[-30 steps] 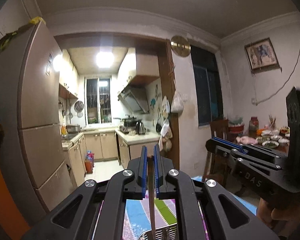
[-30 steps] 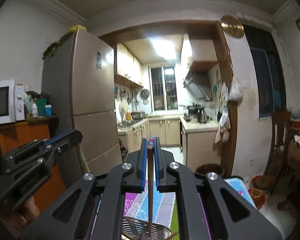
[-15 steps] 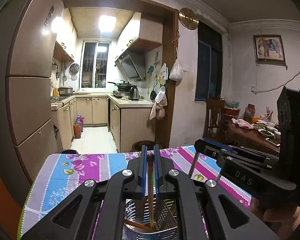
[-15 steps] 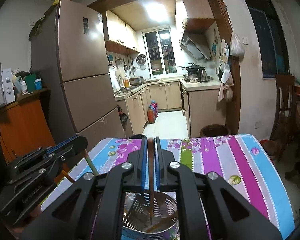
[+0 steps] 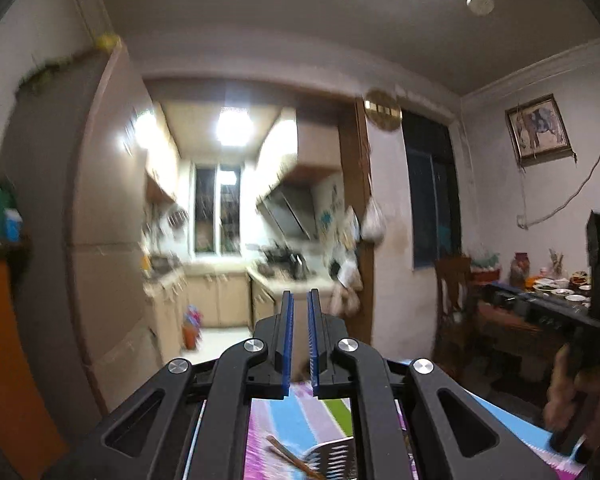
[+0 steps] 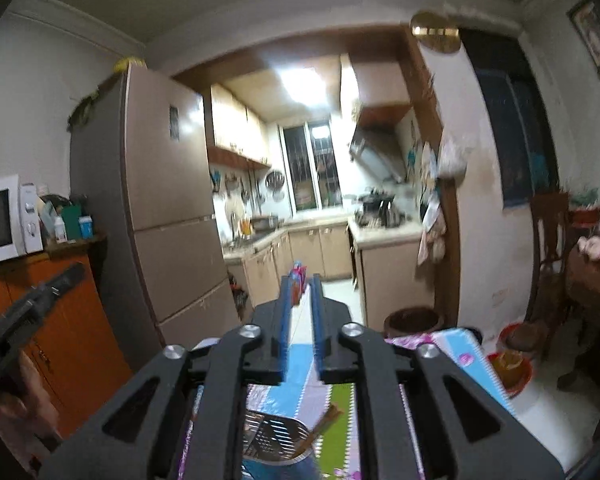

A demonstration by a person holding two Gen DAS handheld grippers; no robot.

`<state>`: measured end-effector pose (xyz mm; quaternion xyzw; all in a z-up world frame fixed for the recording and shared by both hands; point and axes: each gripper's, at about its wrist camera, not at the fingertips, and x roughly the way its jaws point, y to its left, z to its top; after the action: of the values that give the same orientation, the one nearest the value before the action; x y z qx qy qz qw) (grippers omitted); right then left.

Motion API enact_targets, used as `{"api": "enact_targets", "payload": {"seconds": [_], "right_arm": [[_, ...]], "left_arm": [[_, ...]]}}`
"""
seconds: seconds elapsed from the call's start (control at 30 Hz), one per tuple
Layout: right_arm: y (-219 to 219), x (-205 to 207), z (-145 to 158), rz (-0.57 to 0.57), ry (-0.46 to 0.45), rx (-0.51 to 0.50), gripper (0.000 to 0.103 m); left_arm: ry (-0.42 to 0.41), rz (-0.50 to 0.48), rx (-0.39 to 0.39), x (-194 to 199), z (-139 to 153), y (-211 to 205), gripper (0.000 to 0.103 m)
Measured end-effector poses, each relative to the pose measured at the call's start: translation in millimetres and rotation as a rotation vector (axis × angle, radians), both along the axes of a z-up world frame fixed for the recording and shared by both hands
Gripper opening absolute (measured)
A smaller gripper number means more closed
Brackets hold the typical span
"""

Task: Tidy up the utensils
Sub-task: 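Lower both chopsticks into the blue holder and open both tools, then move both open tools back over the remaining chopsticks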

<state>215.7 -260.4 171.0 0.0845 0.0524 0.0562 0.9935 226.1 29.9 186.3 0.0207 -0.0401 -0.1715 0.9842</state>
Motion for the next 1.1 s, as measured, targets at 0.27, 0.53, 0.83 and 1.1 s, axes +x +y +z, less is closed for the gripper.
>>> {"api": "enact_targets", "payload": {"seconds": [0.27, 0.53, 0.83, 1.1], "right_arm": [[-36.8, -135.3, -25.0, -0.025, -0.084, -0.036, 0.086], [-41.1, -210.9, -89.3, -0.028, 0.004, 0.038, 0.097], [16.9, -255.9, -163.8, -0.035, 0.241, -0.110, 0.097], [66.0, -262.3, -221.5, 0.104, 0.413, -0.186, 0.048]], "left_arm": [[-0.220, 0.167, 0.122, -158.1, -29.4, 32.5, 0.098], [-0.051, 0.281, 0.141, -228.6, -101.7, 44.4, 0.098], [0.273, 0.252, 0.196, -239.6, -199.3, 59.3, 0.098], [0.510, 0.128, 0.232, -252.3, -266.6, 49.7, 0.069]]}}
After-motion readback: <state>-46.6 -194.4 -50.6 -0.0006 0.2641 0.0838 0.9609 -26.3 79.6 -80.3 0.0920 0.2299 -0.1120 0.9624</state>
